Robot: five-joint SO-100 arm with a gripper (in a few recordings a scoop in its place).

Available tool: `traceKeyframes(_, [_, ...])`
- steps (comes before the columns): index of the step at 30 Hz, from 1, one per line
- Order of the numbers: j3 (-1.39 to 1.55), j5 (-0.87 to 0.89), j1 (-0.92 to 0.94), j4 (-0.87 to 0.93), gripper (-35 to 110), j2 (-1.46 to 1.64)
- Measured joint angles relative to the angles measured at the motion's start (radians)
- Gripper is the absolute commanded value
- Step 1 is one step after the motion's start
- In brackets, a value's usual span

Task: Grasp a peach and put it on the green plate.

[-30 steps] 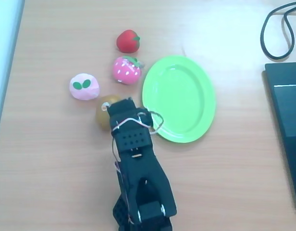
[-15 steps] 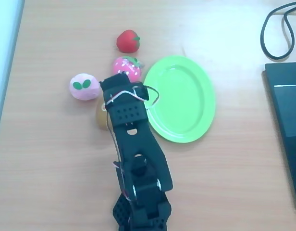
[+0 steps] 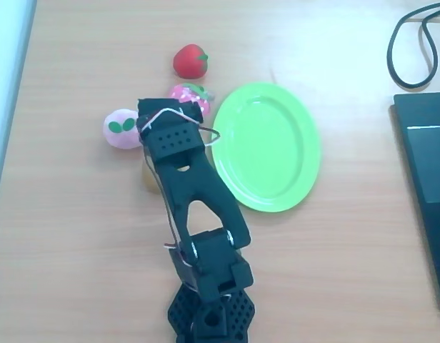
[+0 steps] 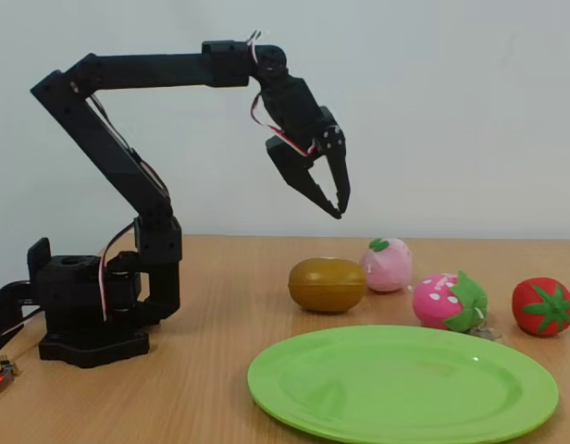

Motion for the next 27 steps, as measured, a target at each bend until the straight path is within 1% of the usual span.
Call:
traceKeyframes(3, [-0.028,0.077,-0.02,0.0,1,-0.052])
traceKeyframes(8, [-0.078,0.141,-0.017,0.0,8,-0.14])
traceKeyframes(10, [-0.095,0.16,-0.012,0.0,15,-0.176])
traceKeyframes(20, [-0.164,0.196,-0.021,0.0,30,-0.287])
traceKeyframes(27, [-0.219,0.204,-0.048,0.0,32,-0.354])
